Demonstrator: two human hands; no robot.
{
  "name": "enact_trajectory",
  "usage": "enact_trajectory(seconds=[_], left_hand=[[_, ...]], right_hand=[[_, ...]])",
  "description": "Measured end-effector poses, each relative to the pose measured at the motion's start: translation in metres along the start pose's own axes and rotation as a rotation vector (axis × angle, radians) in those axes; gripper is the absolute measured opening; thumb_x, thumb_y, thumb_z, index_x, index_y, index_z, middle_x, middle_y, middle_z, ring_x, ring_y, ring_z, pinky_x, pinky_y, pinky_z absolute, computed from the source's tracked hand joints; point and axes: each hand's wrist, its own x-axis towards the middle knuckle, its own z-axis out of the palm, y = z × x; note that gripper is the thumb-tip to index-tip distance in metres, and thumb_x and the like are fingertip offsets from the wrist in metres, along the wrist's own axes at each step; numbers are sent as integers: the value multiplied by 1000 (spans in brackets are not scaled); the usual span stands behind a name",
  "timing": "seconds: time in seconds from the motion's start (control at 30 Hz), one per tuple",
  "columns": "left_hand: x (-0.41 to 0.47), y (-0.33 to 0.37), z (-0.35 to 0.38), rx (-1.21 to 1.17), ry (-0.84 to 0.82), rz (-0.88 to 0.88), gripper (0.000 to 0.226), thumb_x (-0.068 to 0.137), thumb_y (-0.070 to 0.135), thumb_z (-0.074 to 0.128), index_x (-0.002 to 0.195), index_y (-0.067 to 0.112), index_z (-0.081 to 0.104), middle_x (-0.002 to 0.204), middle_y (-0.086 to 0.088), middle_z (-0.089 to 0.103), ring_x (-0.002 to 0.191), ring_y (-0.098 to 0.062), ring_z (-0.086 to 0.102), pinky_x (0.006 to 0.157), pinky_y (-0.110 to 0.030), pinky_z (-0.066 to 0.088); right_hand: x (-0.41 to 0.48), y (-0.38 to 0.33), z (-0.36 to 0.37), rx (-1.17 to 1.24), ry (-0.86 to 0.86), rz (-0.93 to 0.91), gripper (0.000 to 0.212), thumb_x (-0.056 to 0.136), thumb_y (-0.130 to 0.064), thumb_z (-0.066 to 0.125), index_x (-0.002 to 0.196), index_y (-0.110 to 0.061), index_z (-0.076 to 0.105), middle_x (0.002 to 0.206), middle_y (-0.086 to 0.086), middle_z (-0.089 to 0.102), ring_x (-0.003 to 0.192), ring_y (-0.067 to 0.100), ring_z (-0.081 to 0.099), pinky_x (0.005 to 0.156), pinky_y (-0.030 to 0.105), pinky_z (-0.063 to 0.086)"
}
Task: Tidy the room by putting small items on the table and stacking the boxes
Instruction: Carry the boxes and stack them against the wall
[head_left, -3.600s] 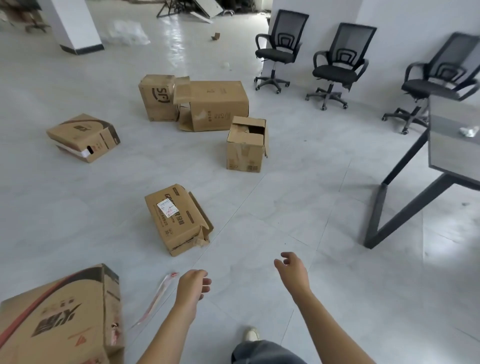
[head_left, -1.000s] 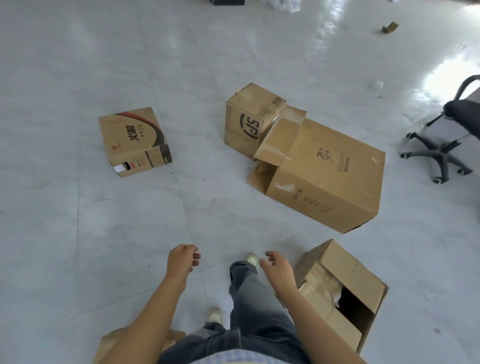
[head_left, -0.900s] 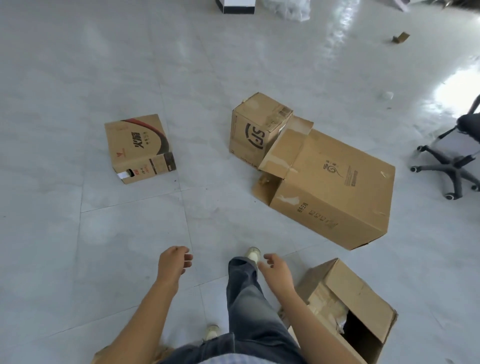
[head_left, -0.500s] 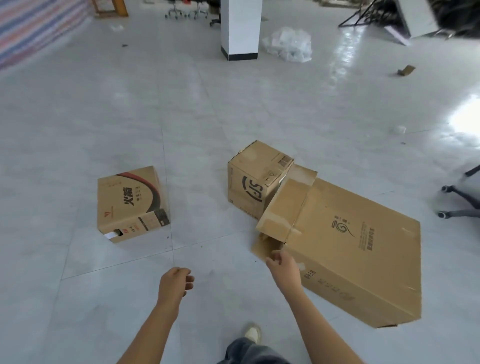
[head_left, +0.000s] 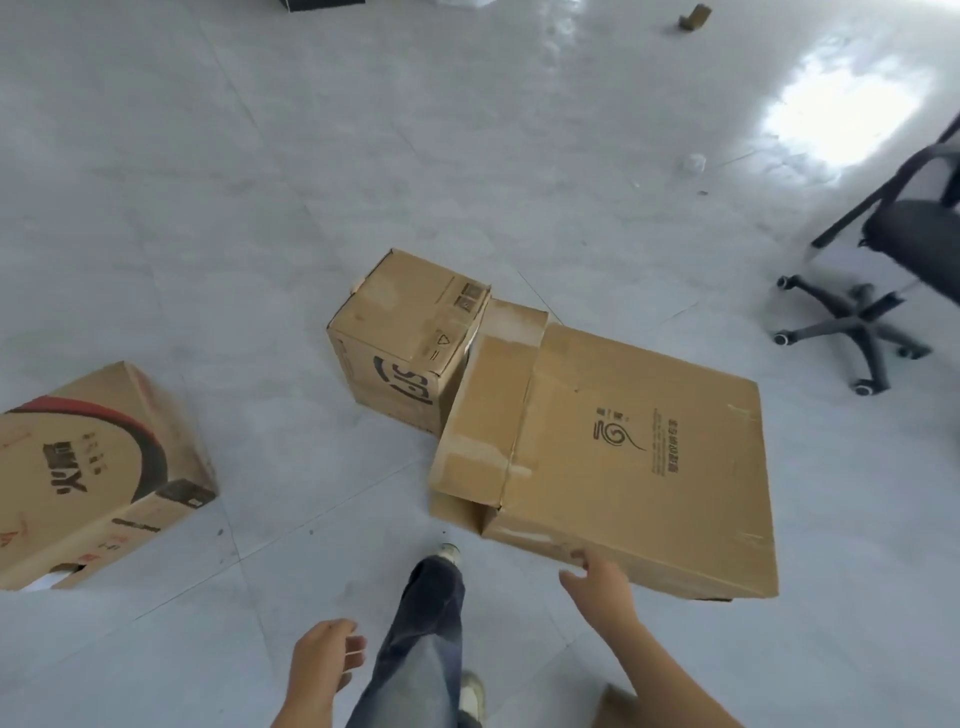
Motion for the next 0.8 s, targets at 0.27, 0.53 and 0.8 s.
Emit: enact_trajectory(seconds=[0.27, 0.53, 0.8], left_hand=[[115, 89, 81, 231, -82, -49, 12, 92, 5, 46, 82, 1, 53, 73, -15, 57, 61, -23, 50, 57, -27, 34], [221, 130, 149, 505, -191, 100, 10, 61, 26, 45, 61, 19, 38, 65, -4, 39, 59, -18, 35, 60, -28, 24], [308, 104, 184, 600, -250, 51, 56, 96, 20, 50, 146, 9, 29, 150, -12, 32, 137, -27, 33, 109, -39, 29]], right_hand=[[105, -16, -2, -152, -59, 185, 46, 93, -30, 46, 136, -18, 40, 139, 3, 42, 128, 20, 37, 98, 26, 37], [215, -25, 34, -304, -99, 36, 50, 95, -29, 42, 143, -20, 29, 142, 1, 35, 131, 21, 32, 103, 29, 33], [283, -11, 59, -377, -135, 46, 59, 96, -31, 42, 147, -25, 15, 155, 7, 9, 139, 27, 18, 105, 37, 32]])
